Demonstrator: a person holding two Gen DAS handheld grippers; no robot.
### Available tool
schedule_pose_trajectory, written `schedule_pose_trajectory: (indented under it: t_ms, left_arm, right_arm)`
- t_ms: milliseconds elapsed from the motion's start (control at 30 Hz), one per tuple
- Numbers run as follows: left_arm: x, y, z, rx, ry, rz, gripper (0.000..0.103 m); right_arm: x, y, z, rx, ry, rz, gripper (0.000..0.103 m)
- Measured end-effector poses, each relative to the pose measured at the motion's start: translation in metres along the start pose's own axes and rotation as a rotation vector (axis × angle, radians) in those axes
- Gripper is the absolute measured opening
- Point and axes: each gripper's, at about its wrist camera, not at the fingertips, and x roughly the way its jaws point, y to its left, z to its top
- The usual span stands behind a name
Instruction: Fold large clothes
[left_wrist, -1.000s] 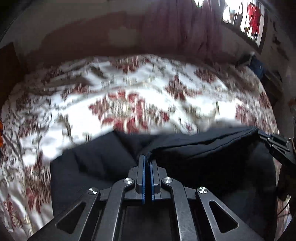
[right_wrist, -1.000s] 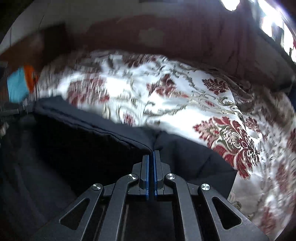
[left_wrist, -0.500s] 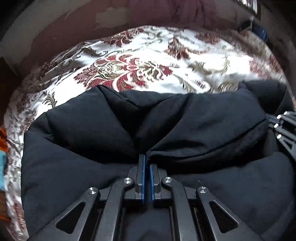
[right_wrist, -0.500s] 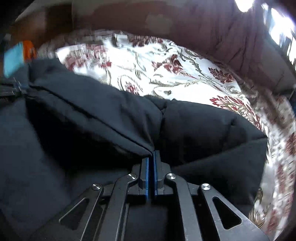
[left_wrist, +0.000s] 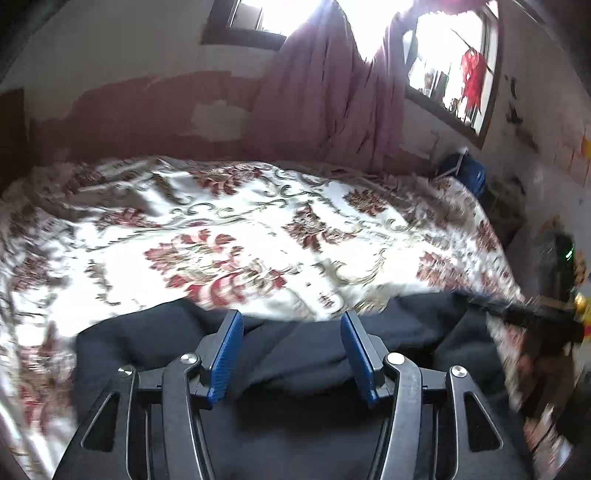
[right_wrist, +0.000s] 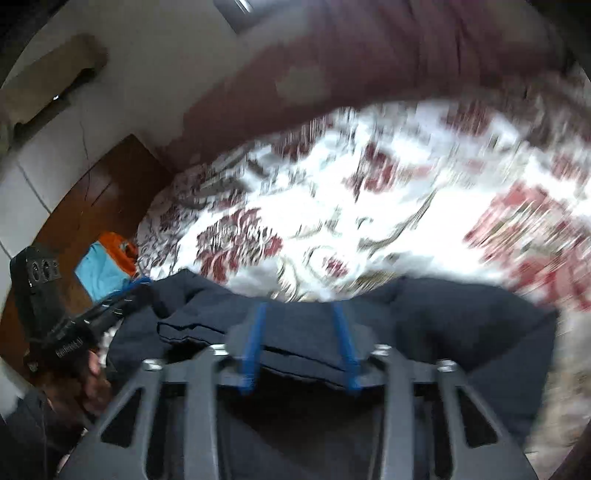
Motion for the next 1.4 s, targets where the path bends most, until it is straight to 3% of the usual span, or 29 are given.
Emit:
schedule_pose_trajectory:
  t_ms: [33,133,167,300,467,667,767,1000,1100,1167,1200,1300,1333,1367,1400]
  left_arm:
    - [0.010,-0.003,0.002,-0.004,0.022,-0.009,0.051]
    - [0.052,-0.012,-0.002,0.016,0.182,-0.055,0.014]
    - [0.064,-0.017,-0.010,0.057,0.248,-0.063,0.011]
    - [0.081,-0.030,-0.045,0.269,0.397,-0.059,0.005]
    - [0.106,-0.040,-0.065,0.341,0.512,0.014,0.004]
    - [0.130,-0.052,-0.081,0.404,0.486,0.168,0.004]
    - [0.116,-0.055,-0.082,0.424,0.440,0.172,0.004]
    - [0.051,-0.045,-0.057,0.207,0.318,0.163,0.005]
    - [0.020,-0.044,-0.047,0.131,0.281,0.175,0.008]
    - [-0.002,-0.047,-0.041,0.105,0.259,0.187,0.010]
    - [-0.011,-0.049,-0.038,0.101,0.247,0.196,0.010]
    - [-0.040,-0.057,-0.027,0.102,0.199,0.211,0.019]
    - [-0.050,-0.059,-0.024,0.100,0.184,0.212,0.034]
    - [-0.062,-0.063,-0.020,0.096,0.166,0.215,0.065]
    - [-0.073,-0.066,-0.018,0.096,0.140,0.222,0.080]
  right_arm:
    - [0.016,0.001,-0.004,0.004,0.058,-0.003,0.011]
    - [0.040,0.002,-0.023,-0.065,0.192,-0.028,0.010]
    - [0.043,0.003,-0.027,-0.090,0.219,-0.035,0.009]
    - [0.064,-0.003,-0.040,-0.164,0.342,-0.077,0.003]
    - [0.097,-0.001,-0.047,-0.209,0.391,-0.151,0.000]
    - [0.097,0.002,-0.061,-0.196,0.279,-0.174,0.000]
    - [0.071,0.005,-0.064,-0.171,0.206,-0.159,0.003]
    - [-0.014,0.025,-0.065,-0.150,0.060,-0.179,0.005]
    - [-0.049,0.034,-0.062,-0.156,0.020,-0.183,0.014]
    - [-0.067,0.039,-0.054,-0.157,-0.007,-0.182,0.038]
    - [-0.075,0.040,-0.047,-0.157,-0.018,-0.179,0.043]
    - [-0.111,0.057,-0.048,-0.182,-0.068,-0.183,0.048]
    - [-0.121,0.060,-0.049,-0.190,-0.076,-0.181,0.051]
    - [-0.124,0.065,-0.050,-0.193,-0.084,-0.183,0.055]
    - [-0.136,0.070,-0.051,-0.197,-0.101,-0.187,0.056]
